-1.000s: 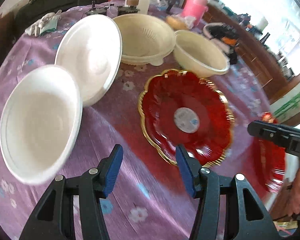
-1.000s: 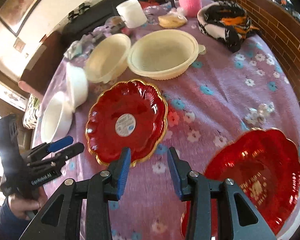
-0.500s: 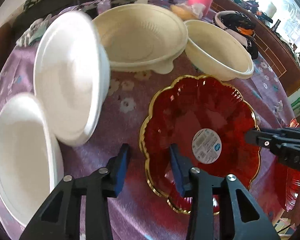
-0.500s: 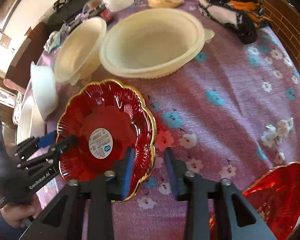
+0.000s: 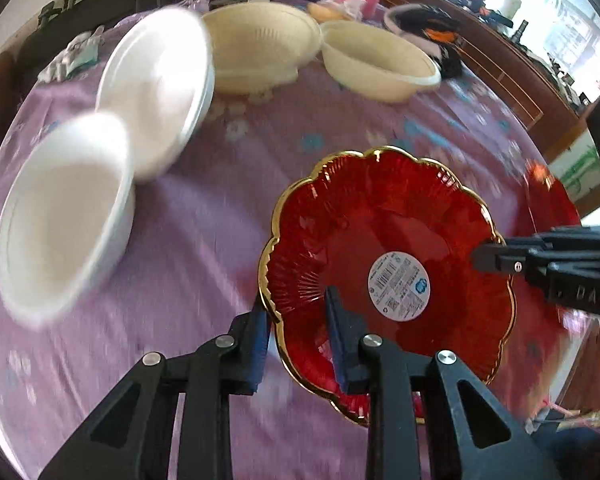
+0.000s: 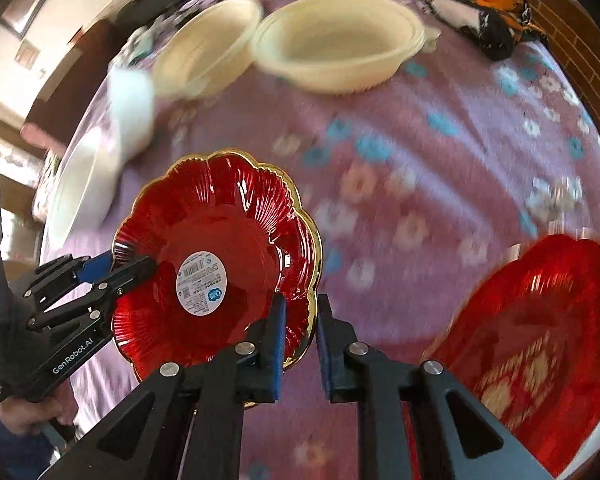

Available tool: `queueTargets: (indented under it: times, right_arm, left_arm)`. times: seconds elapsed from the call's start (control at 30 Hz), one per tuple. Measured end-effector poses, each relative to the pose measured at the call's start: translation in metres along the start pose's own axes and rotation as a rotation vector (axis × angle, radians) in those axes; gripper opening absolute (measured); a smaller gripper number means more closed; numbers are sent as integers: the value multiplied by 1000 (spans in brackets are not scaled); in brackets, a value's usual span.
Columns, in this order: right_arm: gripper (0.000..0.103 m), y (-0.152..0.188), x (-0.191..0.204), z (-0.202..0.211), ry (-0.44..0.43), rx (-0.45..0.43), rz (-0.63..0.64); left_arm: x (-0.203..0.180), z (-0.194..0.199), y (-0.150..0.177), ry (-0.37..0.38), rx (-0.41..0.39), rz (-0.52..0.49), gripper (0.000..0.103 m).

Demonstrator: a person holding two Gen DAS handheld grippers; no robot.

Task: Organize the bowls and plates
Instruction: 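Grasp the rim of the small red stickered plate with the left gripper, then carry the small red plate with the left gripper over the large red plate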

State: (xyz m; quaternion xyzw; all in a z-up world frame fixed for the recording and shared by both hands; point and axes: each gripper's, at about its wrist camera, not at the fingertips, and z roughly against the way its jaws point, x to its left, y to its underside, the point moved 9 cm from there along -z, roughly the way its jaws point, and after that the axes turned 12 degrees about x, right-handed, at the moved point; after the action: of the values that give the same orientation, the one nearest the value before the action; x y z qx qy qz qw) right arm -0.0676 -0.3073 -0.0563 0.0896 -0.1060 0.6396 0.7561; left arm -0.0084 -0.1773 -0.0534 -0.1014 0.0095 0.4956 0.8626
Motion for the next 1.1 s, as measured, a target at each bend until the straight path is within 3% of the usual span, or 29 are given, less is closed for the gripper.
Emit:
queueTargets:
  times: [0.13,0.27,0.57,1.1]
  right_arm:
    - [15,38,22,-9,-23,50,67]
    - [16,59,35,-21,-34,72,115]
    - [19,57,43,-28,21,16,136]
    - [18,69,39,22,38,-127,156]
  left_arm:
    - [2,6,43,-20,-1,4,25]
    - [12,2,63,-25,2,43,25]
    - [7,2,54,-143,-74,26,30]
    - [-17,52,40,-216,-223,-25,30]
